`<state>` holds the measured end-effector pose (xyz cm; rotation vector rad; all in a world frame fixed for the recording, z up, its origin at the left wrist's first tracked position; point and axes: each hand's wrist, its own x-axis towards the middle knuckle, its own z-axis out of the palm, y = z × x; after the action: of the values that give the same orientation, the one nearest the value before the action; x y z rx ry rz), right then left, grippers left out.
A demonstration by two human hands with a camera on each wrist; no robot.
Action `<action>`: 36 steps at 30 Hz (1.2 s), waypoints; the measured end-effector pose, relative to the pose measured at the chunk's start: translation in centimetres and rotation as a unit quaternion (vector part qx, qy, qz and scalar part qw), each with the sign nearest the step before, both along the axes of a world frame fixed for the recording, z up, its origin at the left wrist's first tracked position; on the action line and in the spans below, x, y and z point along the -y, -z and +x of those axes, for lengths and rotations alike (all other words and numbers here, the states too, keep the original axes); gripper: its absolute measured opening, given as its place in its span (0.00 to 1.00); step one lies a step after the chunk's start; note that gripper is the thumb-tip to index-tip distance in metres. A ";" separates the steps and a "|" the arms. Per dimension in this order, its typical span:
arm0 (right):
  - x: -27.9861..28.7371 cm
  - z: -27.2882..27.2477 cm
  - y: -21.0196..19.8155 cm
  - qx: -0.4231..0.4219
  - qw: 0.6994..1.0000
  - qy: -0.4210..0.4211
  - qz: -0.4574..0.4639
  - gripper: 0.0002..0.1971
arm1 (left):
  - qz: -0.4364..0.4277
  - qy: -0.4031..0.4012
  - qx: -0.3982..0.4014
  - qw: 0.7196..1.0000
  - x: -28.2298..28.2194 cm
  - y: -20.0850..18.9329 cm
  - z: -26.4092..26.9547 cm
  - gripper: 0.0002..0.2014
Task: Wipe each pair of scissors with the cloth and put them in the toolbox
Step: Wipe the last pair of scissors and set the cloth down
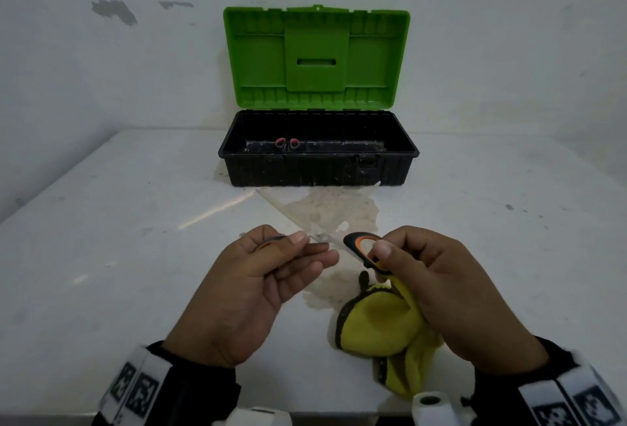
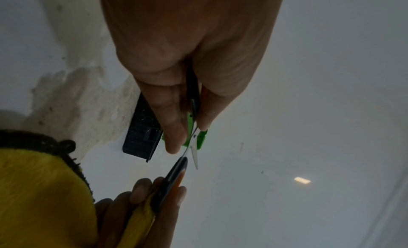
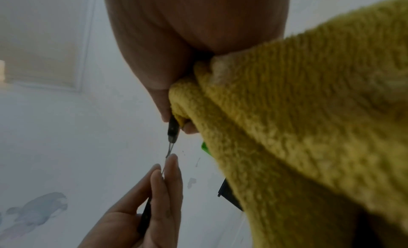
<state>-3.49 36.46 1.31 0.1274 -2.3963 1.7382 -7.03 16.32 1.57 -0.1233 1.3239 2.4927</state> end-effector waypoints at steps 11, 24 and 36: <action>-4.2 -1.8 -0.1 0.021 0.984 0.162 -0.074 0.11 | -0.013 0.014 -0.006 1.000 0.8 -0.2 0.1 0.06; 1.3 -1.8 -2.1 -0.224 0.945 0.021 0.239 0.11 | -0.008 0.028 0.005 1.000 0.0 -0.4 0.5 0.06; 3.5 -2.8 -0.3 -0.220 0.943 0.108 0.226 0.04 | -0.049 0.011 -0.049 0.998 -0.4 0.1 0.7 0.06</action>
<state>-6.24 32.97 1.63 0.2693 -2.3091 0.9215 -6.37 16.72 1.46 -0.0080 1.4797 2.4437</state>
